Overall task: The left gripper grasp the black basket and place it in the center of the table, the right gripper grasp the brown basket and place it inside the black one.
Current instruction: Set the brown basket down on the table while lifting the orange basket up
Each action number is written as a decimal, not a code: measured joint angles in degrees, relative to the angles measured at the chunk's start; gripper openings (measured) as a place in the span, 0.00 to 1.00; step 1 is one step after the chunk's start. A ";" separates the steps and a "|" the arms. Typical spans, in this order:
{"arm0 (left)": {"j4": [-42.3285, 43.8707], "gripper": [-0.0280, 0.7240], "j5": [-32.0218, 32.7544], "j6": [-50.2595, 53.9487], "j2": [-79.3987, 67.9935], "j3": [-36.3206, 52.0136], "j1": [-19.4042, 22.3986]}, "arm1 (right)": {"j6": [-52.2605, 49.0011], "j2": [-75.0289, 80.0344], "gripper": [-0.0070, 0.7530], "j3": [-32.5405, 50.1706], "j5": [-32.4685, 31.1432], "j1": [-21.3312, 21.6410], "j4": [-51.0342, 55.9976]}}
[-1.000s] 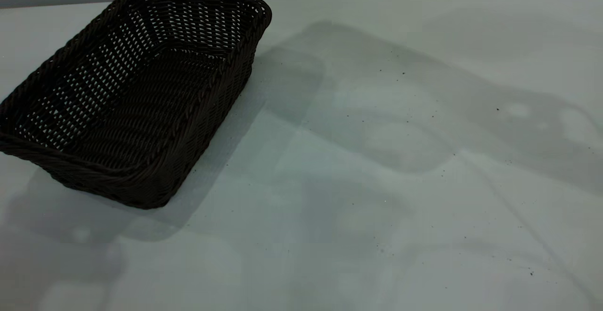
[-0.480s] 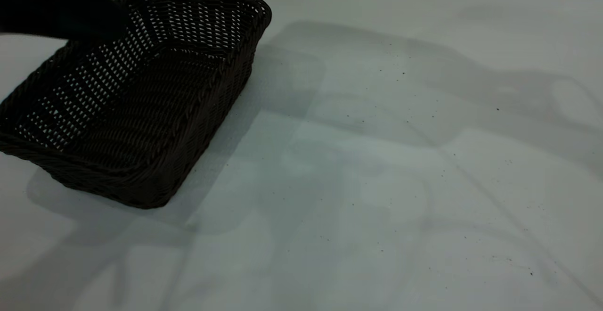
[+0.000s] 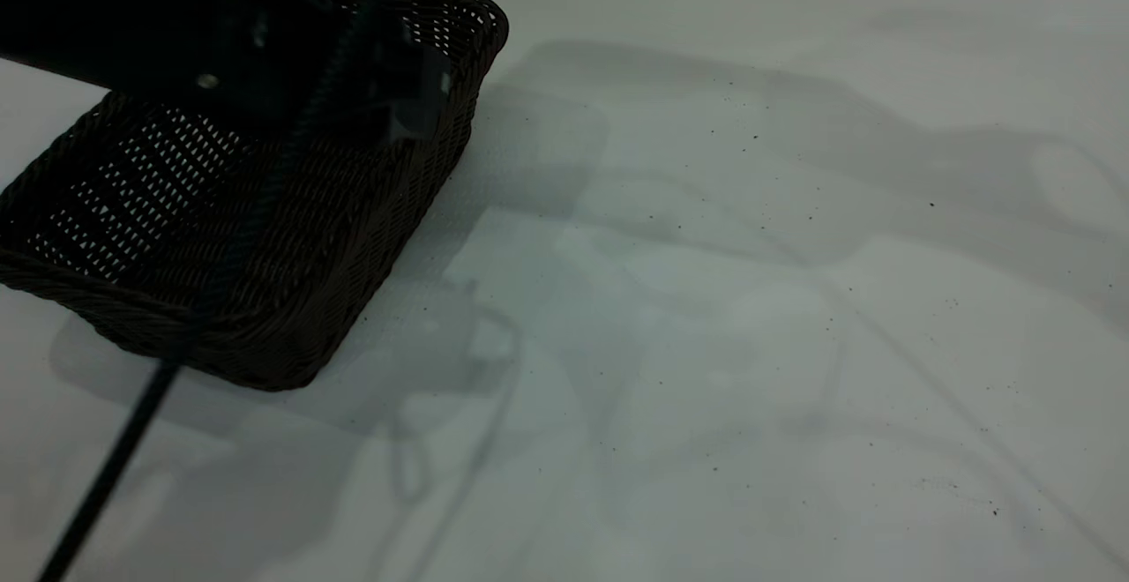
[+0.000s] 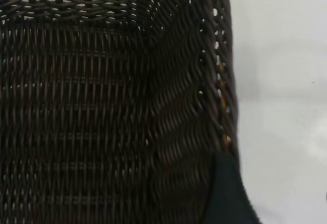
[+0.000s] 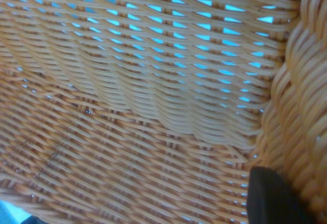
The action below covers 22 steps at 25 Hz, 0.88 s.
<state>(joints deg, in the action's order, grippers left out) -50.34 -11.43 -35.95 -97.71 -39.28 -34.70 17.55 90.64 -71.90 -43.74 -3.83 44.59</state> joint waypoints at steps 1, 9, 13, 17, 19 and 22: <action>-1.25 0.56 -1.15 0.00 -1.07 -0.38 0.00 | 0.18 0.00 0.15 0.00 -0.14 0.00 0.00; -3.44 0.56 -4.20 0.00 -7.18 -2.61 0.00 | 0.89 0.00 0.15 0.00 -0.58 0.00 -0.27; -3.33 0.56 -4.26 0.00 -9.16 -3.47 0.00 | 1.53 0.00 0.15 0.00 -0.94 0.00 -0.33; -3.33 0.56 -4.89 0.00 -10.60 -3.47 0.00 | 1.70 0.00 0.15 0.00 -1.01 0.00 -0.28; -3.33 0.56 -4.83 0.00 -11.59 -3.47 0.00 | 1.72 0.00 0.15 0.00 -1.06 0.00 -0.17; -3.28 0.51 -4.42 0.00 -13.49 -3.47 0.00 | 2.18 0.00 0.15 0.00 -1.90 0.00 -0.17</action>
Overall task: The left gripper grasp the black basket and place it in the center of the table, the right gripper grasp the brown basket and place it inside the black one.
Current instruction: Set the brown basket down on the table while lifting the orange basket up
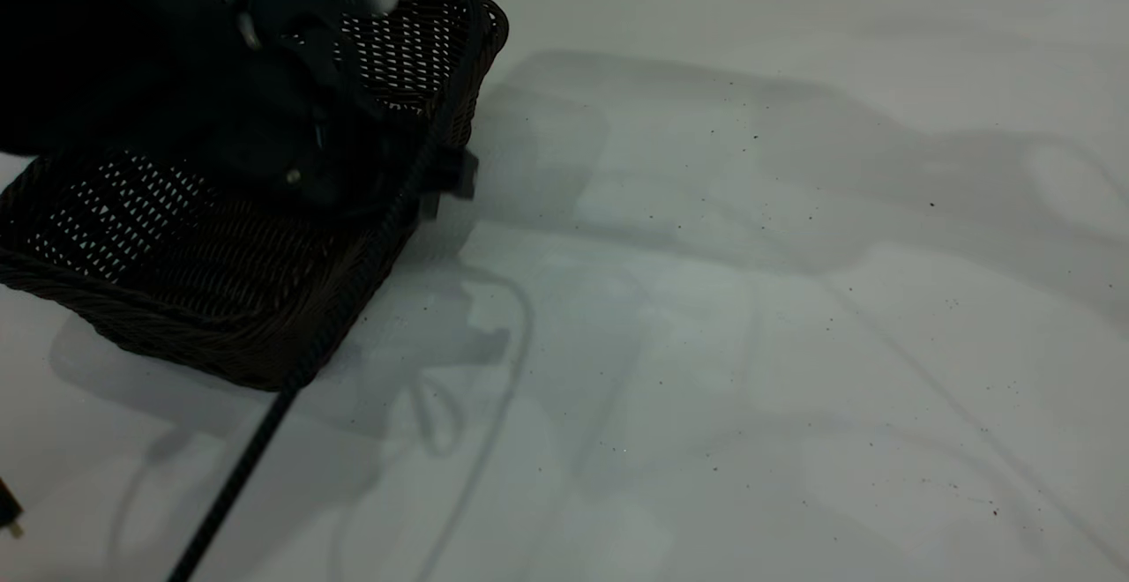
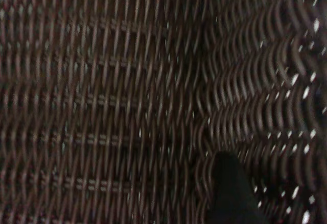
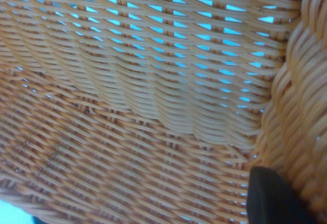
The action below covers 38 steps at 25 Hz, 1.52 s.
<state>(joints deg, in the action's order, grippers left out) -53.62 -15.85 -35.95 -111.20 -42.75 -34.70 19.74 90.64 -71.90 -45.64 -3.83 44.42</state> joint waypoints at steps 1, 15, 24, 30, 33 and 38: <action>0.13 0.48 0.22 0.00 -0.52 0.00 0.00 | 0.47 0.00 0.15 0.00 -0.46 0.00 0.00; 11.53 0.19 11.37 -13.69 -1.26 -0.12 0.06 | 0.99 0.00 0.15 0.00 -0.34 0.00 0.01; 12.77 0.19 30.50 -32.77 3.11 0.09 0.06 | 0.94 0.00 0.15 0.00 -0.27 0.00 0.01; 12.72 0.19 34.75 -48.69 5.24 0.24 0.01 | 0.94 0.00 0.15 0.00 -0.16 0.00 0.01; 12.64 0.19 34.56 -53.34 5.17 0.18 0.01 | 0.99 0.00 0.15 0.00 -0.09 0.00 0.01; 12.64 0.19 33.71 -54.14 5.17 0.13 0.14 | 0.99 0.00 0.15 0.00 -0.24 0.00 0.01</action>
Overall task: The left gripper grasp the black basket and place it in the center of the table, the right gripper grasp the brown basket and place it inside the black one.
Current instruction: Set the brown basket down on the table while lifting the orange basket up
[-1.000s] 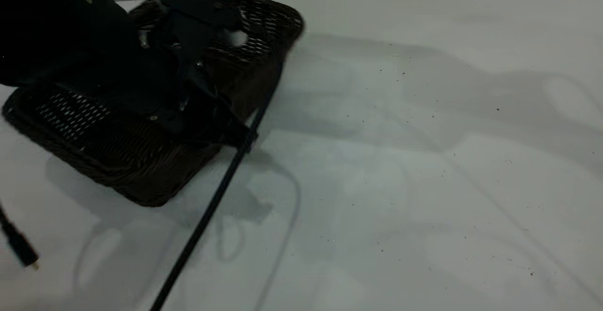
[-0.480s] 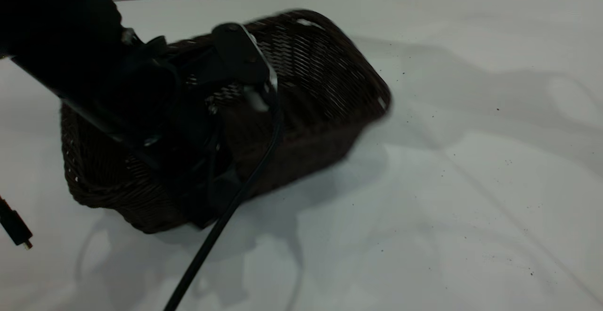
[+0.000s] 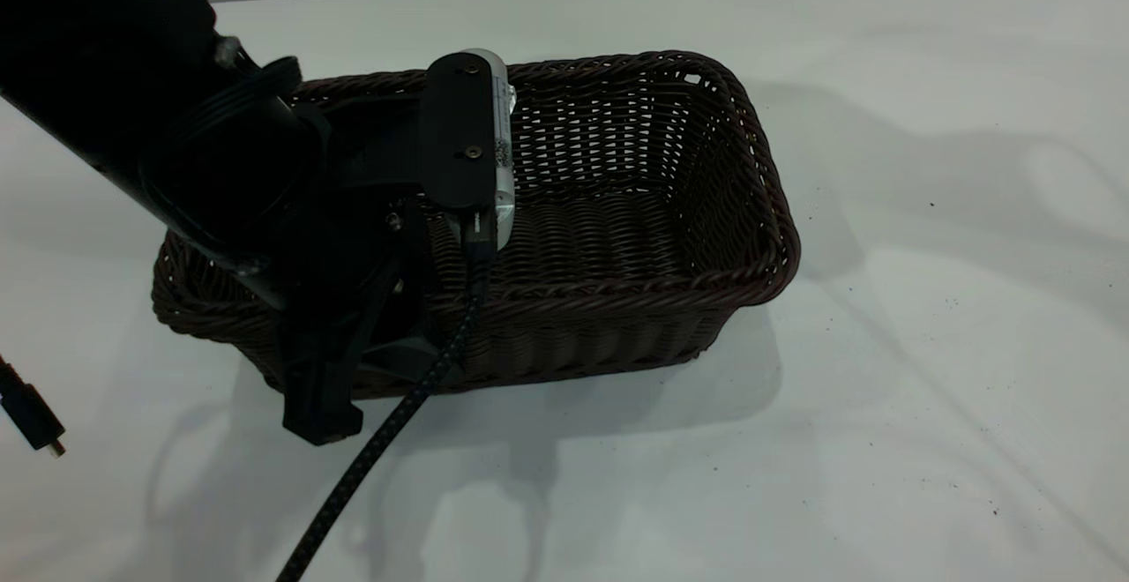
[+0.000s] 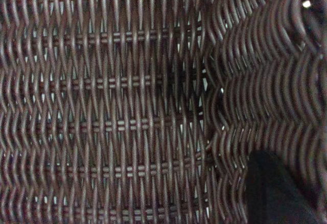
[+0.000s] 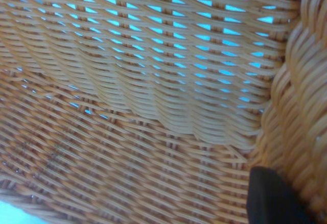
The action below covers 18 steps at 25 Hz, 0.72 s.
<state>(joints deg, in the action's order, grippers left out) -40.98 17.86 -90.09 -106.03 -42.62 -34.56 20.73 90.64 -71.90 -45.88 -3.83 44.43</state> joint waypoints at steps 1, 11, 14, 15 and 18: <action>0.00 0.19 -0.08 0.00 0.00 0.00 0.00 | 0.00 0.00 0.15 0.00 -0.06 0.00 0.00; -0.44 0.25 -1.52 0.06 0.05 -0.03 0.00 | 0.00 0.00 0.15 0.00 -0.93 0.00 0.00; -0.56 0.43 -1.32 0.06 0.10 -0.03 0.04 | 0.06 0.00 0.15 0.00 -0.93 0.00 0.00; -0.69 0.49 -1.32 0.09 0.10 -0.03 0.04 | 0.06 0.00 0.15 0.00 -0.93 0.00 0.00; -0.69 0.65 -1.37 0.16 0.72 -0.03 0.04 | 0.23 0.00 0.15 0.00 -0.95 0.00 0.00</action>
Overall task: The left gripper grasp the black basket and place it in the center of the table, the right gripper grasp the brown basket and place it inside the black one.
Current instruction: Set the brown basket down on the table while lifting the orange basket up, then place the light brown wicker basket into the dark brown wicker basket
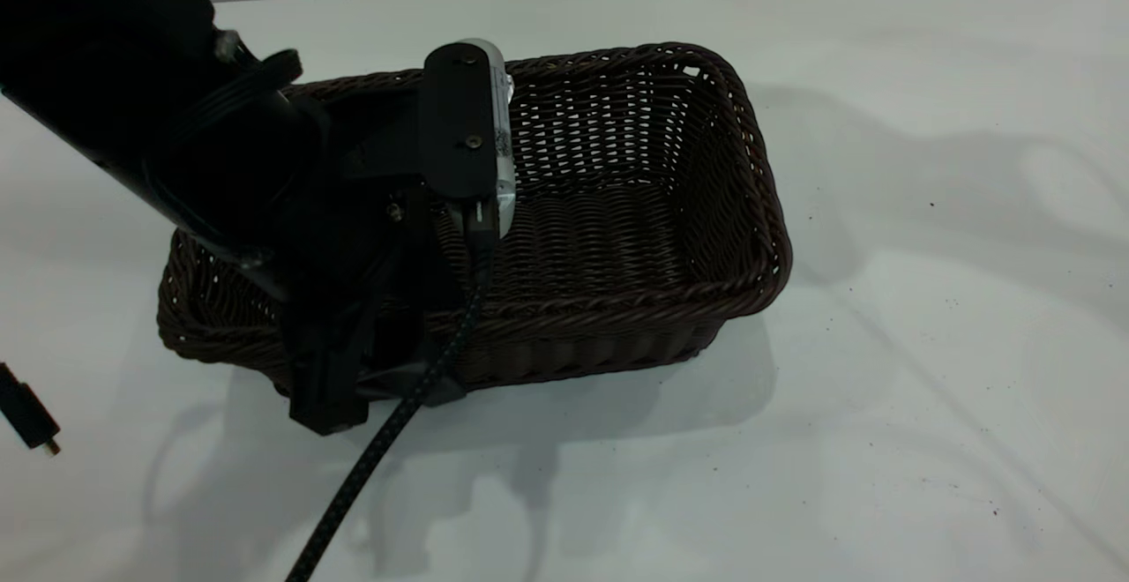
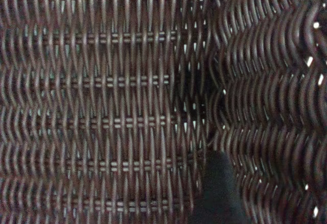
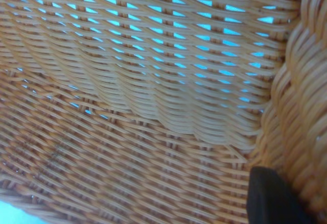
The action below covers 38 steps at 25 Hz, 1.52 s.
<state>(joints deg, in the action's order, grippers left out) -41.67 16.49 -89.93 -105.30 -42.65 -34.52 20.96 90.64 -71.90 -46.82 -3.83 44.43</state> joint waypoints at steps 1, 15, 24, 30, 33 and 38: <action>0.00 0.70 -0.15 0.00 0.45 0.00 0.00 | 0.00 0.00 0.15 0.00 -0.04 0.00 0.00; -0.13 0.78 5.57 0.00 18.87 0.00 -4.67 | 3.03 4.83 0.15 -4.90 -6.80 0.00 -2.82; -4.16 0.78 5.52 -0.05 36.75 0.00 -7.03 | 1.10 15.90 0.15 -16.97 -18.83 -0.15 -2.88; -6.51 0.78 3.81 -0.05 47.63 0.00 -7.03 | -1.79 20.53 0.15 -19.37 -22.65 -2.45 -5.54; -8.28 0.78 2.26 -0.05 50.96 0.00 -7.03 | -3.71 21.88 0.15 -19.59 -23.19 -4.25 -7.67; -9.18 0.78 0.15 -0.05 54.17 0.00 -7.03 | -4.94 23.93 0.15 -20.19 -23.20 -7.07 -8.88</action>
<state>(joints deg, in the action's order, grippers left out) -50.85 16.64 -89.98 -51.13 -42.65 -41.55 16.02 114.57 -92.08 -70.02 -10.89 35.55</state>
